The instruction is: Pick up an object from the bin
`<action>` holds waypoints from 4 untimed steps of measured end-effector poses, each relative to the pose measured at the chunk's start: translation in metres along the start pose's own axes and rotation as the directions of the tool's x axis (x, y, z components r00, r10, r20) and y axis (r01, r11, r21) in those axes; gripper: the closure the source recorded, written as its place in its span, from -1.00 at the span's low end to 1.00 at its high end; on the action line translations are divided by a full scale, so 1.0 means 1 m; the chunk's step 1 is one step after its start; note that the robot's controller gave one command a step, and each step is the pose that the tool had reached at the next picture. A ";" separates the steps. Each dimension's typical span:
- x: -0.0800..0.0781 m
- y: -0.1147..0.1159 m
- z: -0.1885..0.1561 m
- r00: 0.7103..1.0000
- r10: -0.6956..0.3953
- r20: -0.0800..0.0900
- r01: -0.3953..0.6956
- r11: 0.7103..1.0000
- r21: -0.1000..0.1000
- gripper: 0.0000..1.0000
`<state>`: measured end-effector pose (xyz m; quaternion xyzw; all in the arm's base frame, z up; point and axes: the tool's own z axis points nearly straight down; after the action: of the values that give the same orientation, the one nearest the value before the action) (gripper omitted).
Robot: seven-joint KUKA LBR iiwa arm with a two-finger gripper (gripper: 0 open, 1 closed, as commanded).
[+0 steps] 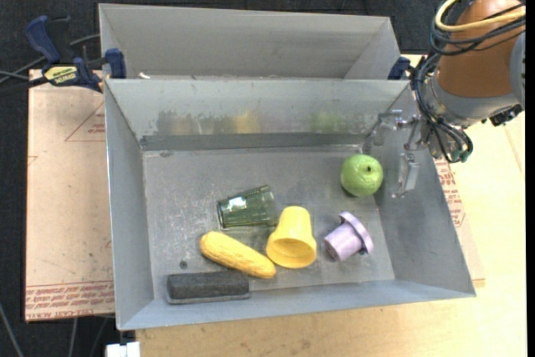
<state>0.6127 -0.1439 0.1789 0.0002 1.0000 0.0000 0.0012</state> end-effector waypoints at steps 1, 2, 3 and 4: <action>-0.008 0.005 0.060 0.998 0.065 0.003 -0.065 0.998 0.000 -1.00; -0.007 0.007 0.115 0.997 0.076 -0.003 -0.076 0.997 -0.001 -1.00; -0.015 0.011 0.094 0.994 0.107 -0.001 -0.107 0.994 -0.002 -1.00; -0.015 0.009 0.084 0.995 0.101 0.007 -0.101 0.995 0.000 -1.00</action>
Offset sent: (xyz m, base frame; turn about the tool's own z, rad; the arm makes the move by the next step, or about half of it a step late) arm 0.0129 0.0052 -0.0606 0.0159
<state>0.6279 -0.1345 0.0946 0.0506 0.9987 0.0001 0.0048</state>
